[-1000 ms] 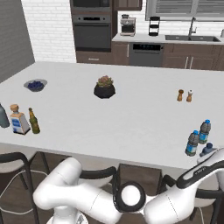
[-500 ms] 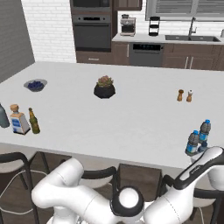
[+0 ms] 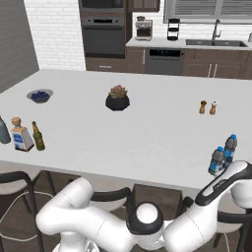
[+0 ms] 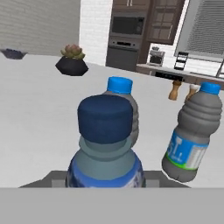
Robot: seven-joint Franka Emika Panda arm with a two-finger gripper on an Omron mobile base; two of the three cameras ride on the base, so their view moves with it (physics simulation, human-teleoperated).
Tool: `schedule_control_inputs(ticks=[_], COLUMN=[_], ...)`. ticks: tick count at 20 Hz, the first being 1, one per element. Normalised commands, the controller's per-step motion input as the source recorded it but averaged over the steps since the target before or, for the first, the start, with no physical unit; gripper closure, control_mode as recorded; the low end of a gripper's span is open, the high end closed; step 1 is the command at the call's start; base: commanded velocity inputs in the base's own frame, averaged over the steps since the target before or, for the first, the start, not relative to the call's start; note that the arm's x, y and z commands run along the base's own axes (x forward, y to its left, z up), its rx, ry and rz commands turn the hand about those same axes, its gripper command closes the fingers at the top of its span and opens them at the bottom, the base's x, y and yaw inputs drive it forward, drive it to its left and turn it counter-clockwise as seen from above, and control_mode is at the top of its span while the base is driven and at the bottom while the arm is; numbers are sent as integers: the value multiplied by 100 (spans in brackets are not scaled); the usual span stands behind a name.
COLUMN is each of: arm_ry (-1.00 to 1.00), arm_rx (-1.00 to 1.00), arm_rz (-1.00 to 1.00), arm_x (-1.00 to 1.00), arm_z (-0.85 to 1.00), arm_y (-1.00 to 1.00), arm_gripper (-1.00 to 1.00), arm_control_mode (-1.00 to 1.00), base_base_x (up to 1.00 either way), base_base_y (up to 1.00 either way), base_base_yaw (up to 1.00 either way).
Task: Move the plastic bottles in the middle to the plastics group, and the glass bottles in the middle to the glass group.
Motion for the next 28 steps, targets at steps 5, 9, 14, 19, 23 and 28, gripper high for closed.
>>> schedule_control_inputs(ticks=[5, 9, 14, 19, 23, 28], arm_ry=[6, 3, 0, 0, 0, 0], arm_rx=[0, 0, 0, 0, 0, 0], arm_rz=[11, 14, 14, 11, 8, 4], arm_x=[5, 0, -3, -22, -29, -13], arm_z=[-16, -26, -29, -32, -31, -9], arm_y=[-45, -47, -42, -31, -16, -16], arm_gripper=[100, 100, 100, 100, -100, -100], arm_control_mode=[-100, -100, -100, -100, -100, -100], base_base_x=[0, 0, 0, 0, 0, 0], base_base_y=[0, 0, 0, 0, 0, 0], base_base_yaw=[0, 0, 0, 0, 0, 0])
